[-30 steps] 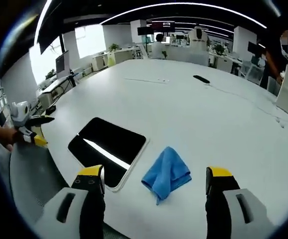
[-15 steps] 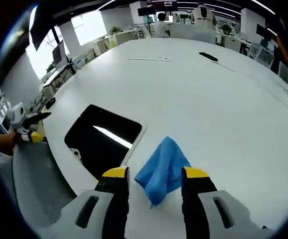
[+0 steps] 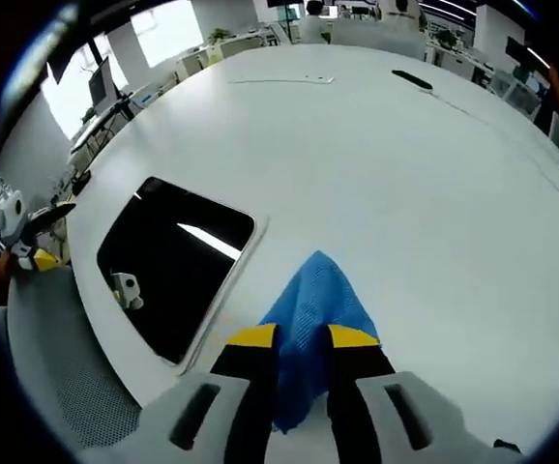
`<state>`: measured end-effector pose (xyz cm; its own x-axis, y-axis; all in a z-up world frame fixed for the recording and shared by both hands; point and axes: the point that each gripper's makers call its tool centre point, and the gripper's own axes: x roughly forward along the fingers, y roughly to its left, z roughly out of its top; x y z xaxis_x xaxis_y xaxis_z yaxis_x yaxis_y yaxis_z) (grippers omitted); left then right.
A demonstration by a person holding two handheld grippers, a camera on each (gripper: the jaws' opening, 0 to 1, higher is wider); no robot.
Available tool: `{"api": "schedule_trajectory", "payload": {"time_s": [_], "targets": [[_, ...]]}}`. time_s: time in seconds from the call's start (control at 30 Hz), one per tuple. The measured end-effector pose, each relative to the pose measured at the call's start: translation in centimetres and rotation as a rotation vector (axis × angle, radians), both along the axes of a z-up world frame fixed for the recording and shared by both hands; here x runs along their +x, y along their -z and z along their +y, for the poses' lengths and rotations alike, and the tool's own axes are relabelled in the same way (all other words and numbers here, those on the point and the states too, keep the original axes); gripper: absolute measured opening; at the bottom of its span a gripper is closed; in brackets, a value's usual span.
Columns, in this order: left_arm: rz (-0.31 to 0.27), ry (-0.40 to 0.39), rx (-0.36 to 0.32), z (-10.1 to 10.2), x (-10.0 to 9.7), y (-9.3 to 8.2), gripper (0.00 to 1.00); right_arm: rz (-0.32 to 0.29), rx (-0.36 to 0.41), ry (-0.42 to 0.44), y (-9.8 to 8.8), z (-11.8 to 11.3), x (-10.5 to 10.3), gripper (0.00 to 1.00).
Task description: Wipe the mirror surface with the cleaning cloth until all visible marks leave the cleaned area.
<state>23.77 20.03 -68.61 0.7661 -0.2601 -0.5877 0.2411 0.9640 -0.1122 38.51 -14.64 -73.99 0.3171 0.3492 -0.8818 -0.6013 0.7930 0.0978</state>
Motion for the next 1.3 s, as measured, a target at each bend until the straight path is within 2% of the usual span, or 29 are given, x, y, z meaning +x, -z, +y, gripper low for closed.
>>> {"api": "schedule_trajectory", "payload": {"time_s": [0.1,0.13,0.17,0.43,0.77,0.83,0.87,1.13,1.3], "targets": [[0.002,0.002,-0.007,0.0,0.1,0.1,0.98,0.022,-0.048,-0.014,0.9,-0.2,-0.6,0.09],[0.004,0.008,-0.010,-0.2,0.0,0.1,0.98,-0.003,-0.052,-0.016,0.8,-0.2,-0.2,0.08],[0.005,0.015,-0.007,-0.3,0.0,0.1,0.98,0.005,-0.058,0.001,0.8,-0.3,-0.2,0.08],[0.008,0.025,-0.007,-0.5,-0.1,0.1,0.98,0.021,-0.062,0.038,0.6,-0.7,0.1,0.01],[-0.002,0.040,-0.008,-0.7,0.0,-0.1,0.96,0.064,-0.043,0.102,0.6,-0.7,0.0,0.01],[-0.001,0.042,-0.010,-0.8,-0.1,-0.1,0.96,0.074,-0.043,0.093,0.6,-0.7,0.1,0.00],[-0.005,0.042,-0.011,-0.8,0.0,-0.2,0.96,0.080,-0.029,0.125,0.5,-0.7,0.3,0.00],[-0.002,0.046,-0.019,-0.9,0.0,-0.2,0.95,0.028,0.028,0.127,-2.3,1.8,1.9,0.00],[-0.004,0.046,-0.018,-0.9,0.0,-0.2,0.96,0.045,0.079,0.127,-3.3,4.2,2.4,0.00]]}}
